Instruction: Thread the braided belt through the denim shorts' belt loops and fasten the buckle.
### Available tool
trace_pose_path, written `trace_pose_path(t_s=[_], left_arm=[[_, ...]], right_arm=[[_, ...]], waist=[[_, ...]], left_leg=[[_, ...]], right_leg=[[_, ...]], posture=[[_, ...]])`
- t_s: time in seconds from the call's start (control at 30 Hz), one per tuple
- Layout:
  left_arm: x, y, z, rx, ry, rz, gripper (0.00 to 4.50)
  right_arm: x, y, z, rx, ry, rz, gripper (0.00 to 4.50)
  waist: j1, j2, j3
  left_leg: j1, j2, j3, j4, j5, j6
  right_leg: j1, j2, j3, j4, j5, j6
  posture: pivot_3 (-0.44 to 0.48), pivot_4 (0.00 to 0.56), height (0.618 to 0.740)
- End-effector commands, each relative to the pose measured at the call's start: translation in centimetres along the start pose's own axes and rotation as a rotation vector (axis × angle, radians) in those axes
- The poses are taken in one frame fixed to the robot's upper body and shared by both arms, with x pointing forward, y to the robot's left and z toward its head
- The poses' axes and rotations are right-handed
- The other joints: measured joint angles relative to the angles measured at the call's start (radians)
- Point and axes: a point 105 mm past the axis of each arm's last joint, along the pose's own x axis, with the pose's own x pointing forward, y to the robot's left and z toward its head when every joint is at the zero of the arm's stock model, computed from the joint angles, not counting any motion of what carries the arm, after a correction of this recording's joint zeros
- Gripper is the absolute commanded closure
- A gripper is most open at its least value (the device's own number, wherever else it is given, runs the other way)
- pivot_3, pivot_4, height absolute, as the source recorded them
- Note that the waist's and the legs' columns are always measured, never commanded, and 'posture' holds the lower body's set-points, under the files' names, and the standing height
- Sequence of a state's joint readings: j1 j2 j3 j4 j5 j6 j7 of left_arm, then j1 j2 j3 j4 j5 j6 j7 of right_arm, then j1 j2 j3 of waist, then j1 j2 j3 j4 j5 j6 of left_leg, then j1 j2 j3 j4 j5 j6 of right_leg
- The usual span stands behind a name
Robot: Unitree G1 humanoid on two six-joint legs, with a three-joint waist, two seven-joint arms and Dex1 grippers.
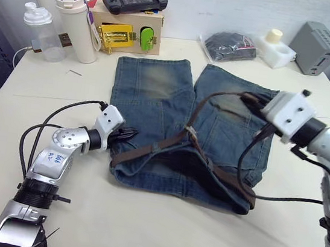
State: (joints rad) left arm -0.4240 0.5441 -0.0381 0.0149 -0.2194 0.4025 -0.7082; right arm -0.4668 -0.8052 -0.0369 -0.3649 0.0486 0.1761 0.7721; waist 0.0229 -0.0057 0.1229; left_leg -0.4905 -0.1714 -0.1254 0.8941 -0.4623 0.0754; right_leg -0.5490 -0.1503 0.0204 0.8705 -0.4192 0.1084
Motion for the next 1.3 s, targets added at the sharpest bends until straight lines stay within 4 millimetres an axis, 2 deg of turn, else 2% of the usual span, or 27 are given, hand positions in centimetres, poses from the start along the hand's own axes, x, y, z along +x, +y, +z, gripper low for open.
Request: trace_pose_path(t_s=[0.03, 0.1, 0.2, 0.27, 0.37, 0.47, 0.57, 0.77, 0.87, 1.03, 1.17, 1.23, 1.3], left_arm=[[-0.6, -0.2, 4.2, 0.042, -0.168, -0.027, 4.45], [-1.0, -0.4, 5.7, 0.034, -0.234, -0.039, 4.45], [-2.4, -2.4, 9.9, -0.03, -0.436, -0.163, 3.56], [-3.0, -3.8, 11.2, -0.05, -0.485, -0.242, 2.74], [-2.5, -4.7, 11.4, -0.049, -0.471, -0.263, 1.4], [-1.7, -5.3, 11.5, -0.036, -0.467, -0.26, 1.4], [0.0, -5.3, 10.5, 0.053, -0.395, -0.22, 1.4], [1.6, -5.2, 10.0, 0.102, -0.382, -0.19, 1.4], [1.6, -5.1, 10.4, 0.088, -0.42, -0.177, 2.19], [1.3, -5.8, 10.0, 0.093, -0.422, -0.207, 4.46], [1.3, -5.8, 9.4, 0.089, -0.406, -0.198, 4.46], [1.3, -5.8, 9.5, 0.074, -0.413, -0.189, 4.5], [1.2, -5.9, 9.6, 0.053, -0.431, -0.179, 4.5]], right_arm=[[1.1, 2.6, 1.5, -0.117, -0.037, 0.093, 4.5], [1.6, 3.3, 1.6, -0.129, -0.037, 0.113, 4.5], [2.3, 3.7, 1.4, -0.133, -0.029, 0.109, 4.5], [2.6, 3.8, 1.3, -0.135, -0.025, 0.107, 4.5], [2.8, 3.8, 1.4, -0.146, -0.026, 0.108, 4.5], [2.9, 3.8, 1.5, -0.151, -0.035, 0.107, 4.5], [2.9, 3.8, 1.8, -0.15, -0.048, 0.107, 4.5], [2.9, 4.0, 2.3, -0.143, -0.069, 0.115, 4.5], [2.9, 4.1, 2.4, -0.138, -0.069, 0.116, 4.5], [2.8, 4.1, 2.3, -0.114, -0.062, 0.113, 4.5], [2.7, 3.7, 2.0, -0.08, -0.045, 0.082, 4.5], [2.7, 2.6, 1.4, 0.007, -0.018, 0.011, 3.64], [2.6, 2.1, 0.6, 0.084, 0.021, -0.018, 3.04]], waist=[[-0.002, 0.0, 0.0], [-0.001, 0.0, 0.0], [-0.002, 0.0, 0.0], [-0.003, 0.0, 0.0], [-0.004, 0.0, 0.0], [-0.003, 0.0, 0.0], [-0.002, 0.0, 0.0], [-0.002, 0.0, 0.0], [-0.002, 0.0, 0.0], [-0.003, 0.0, 0.0], [-0.003, 0.0, 0.0], [-0.003, 0.0, 0.0], [-0.003, 0.0, 0.0]], left_leg=[[0.0, 0.0, 0.0, 0.0, 0.0, 0.0], [-0.001, 0.0, 0.0, 0.0, 0.0, 0.0], [-0.001, 0.0, -0.001, 0.001, 0.0, 0.0], [-0.001, 0.0, -0.001, 0.001, 0.0, 0.0], [-0.001, 0.0, -0.001, 0.001, 0.0, 0.0], [-0.001, 0.0, -0.001, 0.001, 0.0, -0.001], [-0.001, 0.0, -0.001, 0.001, 0.0, -0.001], [-0.001, 0.0, -0.001, 0.001, 0.0, -0.001], [-0.001, 0.0, -0.001, 0.001, 0.0, -0.001], [-0.001, 0.001, -0.001, 0.001, 0.0, -0.001], [-0.001, 0.001, -0.001, 0.001, 0.0, -0.001], [-0.001, 0.001, -0.001, 0.001, 0.0, -0.001], [-0.001, 0.001, -0.001, 0.002, 0.0, -0.001]], right_leg=[[0.0, 0.0, -0.001, 0.0, 0.0, 0.0], [0.0, 0.0, -0.001, 0.0, 0.0, 0.0], [0.0, -0.001, -0.003, 0.0, 0.0, 0.0], [0.0, -0.001, -0.003, 0.0, 0.0, 0.0], [0.0, -0.001, -0.003, 0.0, 0.0, 0.0], [0.0, -0.001, -0.004, 0.0, 0.0, 0.0], [0.0, -0.001, -0.004, 0.0, 0.0, 0.0], [0.0, -0.001, -0.004, 0.0, 0.0, 0.0], [0.0, -0.001, -0.005, 0.0, 0.0, 0.0], [0.0, -0.002, -0.006, 0.001, 0.0, 0.0], [0.0, -0.002, -0.007, 0.001, 0.0, 0.0], [0.0, -0.002, -0.007, 0.001, 0.0, 0.0], [0.0, -0.002, -0.006, 0.001, 0.0, 0.0]], posture=[[0.0, 0.15, 0.646], [0.0, 0.15, 0.646], [0.0, 0.15, 0.646], [0.0, 0.15, 0.646], [0.0, 0.15, 0.646], [0.0, 0.15, 0.646], [0.0, 0.15, 0.646], [0.0, 0.15, 0.646], [0.0, 0.15, 0.646], [0.0, 0.15, 0.646], [0.0, 0.15, 0.646], [0.0, 0.15, 0.646], [0.0, 0.15, 0.646]])
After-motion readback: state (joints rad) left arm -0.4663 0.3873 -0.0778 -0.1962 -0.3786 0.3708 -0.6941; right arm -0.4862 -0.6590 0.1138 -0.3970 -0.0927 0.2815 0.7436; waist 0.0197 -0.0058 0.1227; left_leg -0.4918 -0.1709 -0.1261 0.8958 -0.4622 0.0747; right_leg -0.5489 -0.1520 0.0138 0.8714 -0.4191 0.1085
